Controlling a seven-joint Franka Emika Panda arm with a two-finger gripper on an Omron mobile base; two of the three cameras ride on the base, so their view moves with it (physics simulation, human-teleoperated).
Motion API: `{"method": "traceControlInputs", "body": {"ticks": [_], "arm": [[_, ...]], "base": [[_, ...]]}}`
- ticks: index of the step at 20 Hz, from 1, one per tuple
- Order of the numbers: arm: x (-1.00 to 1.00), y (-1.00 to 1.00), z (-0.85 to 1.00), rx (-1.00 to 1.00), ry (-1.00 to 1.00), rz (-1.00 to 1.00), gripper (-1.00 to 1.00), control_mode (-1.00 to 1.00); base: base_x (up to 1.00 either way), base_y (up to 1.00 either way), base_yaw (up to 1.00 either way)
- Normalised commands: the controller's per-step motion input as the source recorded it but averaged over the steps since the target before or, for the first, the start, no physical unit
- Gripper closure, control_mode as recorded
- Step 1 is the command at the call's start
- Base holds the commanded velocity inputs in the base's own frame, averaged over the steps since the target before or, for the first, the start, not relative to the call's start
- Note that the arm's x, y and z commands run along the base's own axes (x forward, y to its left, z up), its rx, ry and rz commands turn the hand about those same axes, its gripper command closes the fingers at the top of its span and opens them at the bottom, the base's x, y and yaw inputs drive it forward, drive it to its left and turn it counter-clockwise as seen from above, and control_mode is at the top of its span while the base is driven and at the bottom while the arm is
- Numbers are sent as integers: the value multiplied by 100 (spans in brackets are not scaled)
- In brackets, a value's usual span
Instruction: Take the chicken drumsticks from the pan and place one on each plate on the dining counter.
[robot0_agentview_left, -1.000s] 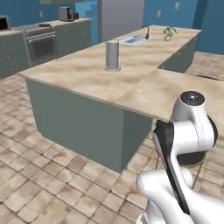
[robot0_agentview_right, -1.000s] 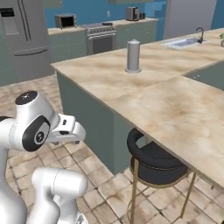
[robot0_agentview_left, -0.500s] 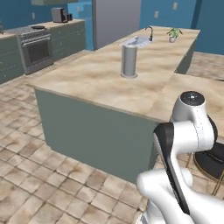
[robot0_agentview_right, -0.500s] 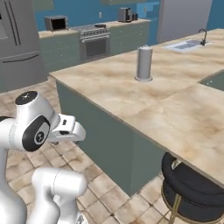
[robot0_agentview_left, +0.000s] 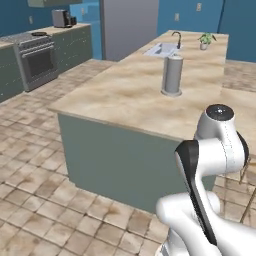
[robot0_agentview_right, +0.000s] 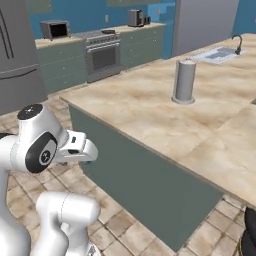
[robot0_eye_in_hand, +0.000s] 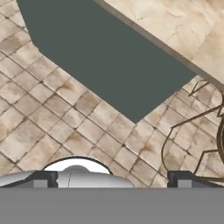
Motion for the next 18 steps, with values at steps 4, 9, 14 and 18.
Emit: {"method": "traceControlInputs", "body": {"ticks": [4,9,14,18], "arm": [[0,0,0,0,0,0,-100,100],[0,0,0,0,0,0,-100,100],[0,0,0,0,0,0,-100,100],[0,0,0,0,0,0,-100,100]], "base": [[97,100,-20],[94,100,-20],[86,100,-20],[80,100,-20]]}}
